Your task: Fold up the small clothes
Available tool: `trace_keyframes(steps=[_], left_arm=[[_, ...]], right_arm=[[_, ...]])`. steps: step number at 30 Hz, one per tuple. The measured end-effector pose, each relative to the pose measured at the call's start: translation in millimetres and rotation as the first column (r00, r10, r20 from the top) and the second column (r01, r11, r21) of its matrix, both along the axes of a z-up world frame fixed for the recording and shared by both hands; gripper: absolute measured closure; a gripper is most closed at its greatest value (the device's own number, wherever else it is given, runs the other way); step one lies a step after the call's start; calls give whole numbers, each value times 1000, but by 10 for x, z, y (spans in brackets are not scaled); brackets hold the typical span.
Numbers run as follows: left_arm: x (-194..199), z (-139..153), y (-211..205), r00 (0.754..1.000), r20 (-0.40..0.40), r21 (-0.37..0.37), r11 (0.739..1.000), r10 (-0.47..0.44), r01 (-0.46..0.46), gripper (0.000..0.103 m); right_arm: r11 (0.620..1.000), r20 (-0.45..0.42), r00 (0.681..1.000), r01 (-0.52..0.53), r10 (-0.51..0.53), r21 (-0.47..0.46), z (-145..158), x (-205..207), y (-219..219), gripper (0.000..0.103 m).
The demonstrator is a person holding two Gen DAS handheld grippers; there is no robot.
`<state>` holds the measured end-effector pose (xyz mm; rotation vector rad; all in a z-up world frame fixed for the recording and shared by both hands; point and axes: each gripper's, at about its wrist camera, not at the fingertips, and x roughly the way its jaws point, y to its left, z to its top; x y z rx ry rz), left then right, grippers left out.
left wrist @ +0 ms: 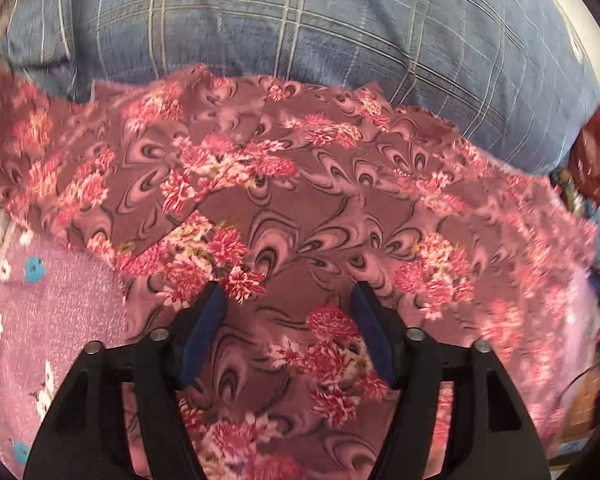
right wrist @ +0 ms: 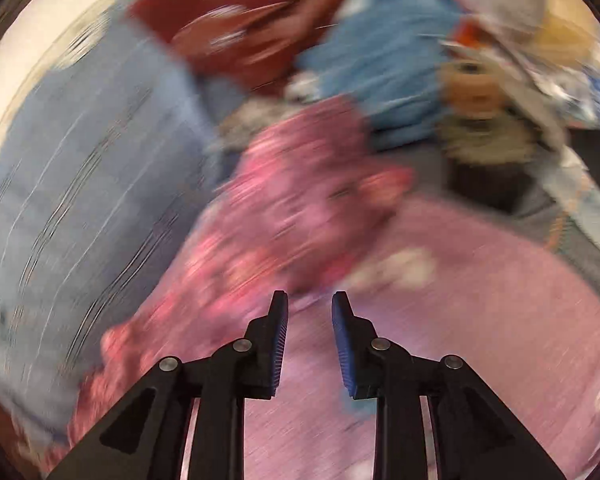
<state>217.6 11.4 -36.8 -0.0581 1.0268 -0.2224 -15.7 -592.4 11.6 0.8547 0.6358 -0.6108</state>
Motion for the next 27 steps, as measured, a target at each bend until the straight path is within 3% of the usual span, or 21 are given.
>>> trace_keyframes(steps=[4,9,10,12,17,20,23,27], left_arm=[[-81,-50,-123,997,59,56,998,-45,42,19],[-67,-28,-125,996,72,45,998,-45,42,17],[-52,-20,-116,997,70,35,999,-42,39,17],[-26,15,-88,997,73,1,999,-35,35,17],[66,140,-6,996,91,-103,994,-16,26,17],[121,136,38,995,100,-79,997,1,7,17],[204,41,81,998,60,-72,997,9,-5,17],[206,73,43,998,63,-52,999,-5,8,17]], right_arm=[[993,112,990,74,-85,95,-148,-20,-245,63],[977,173,967,166,-188,132,-280,119,-435,63],[970,192,958,181,-211,165,-308,122,-472,65],[969,225,953,164,-204,185,-280,79,-513,91],[990,205,969,143,-139,-8,204,7,-337,93],[976,120,974,204,-194,-77,415,-48,-364,94],[971,48,978,210,-205,-111,479,-12,-352,94],[976,45,988,154,-148,-154,578,135,-138,94]])
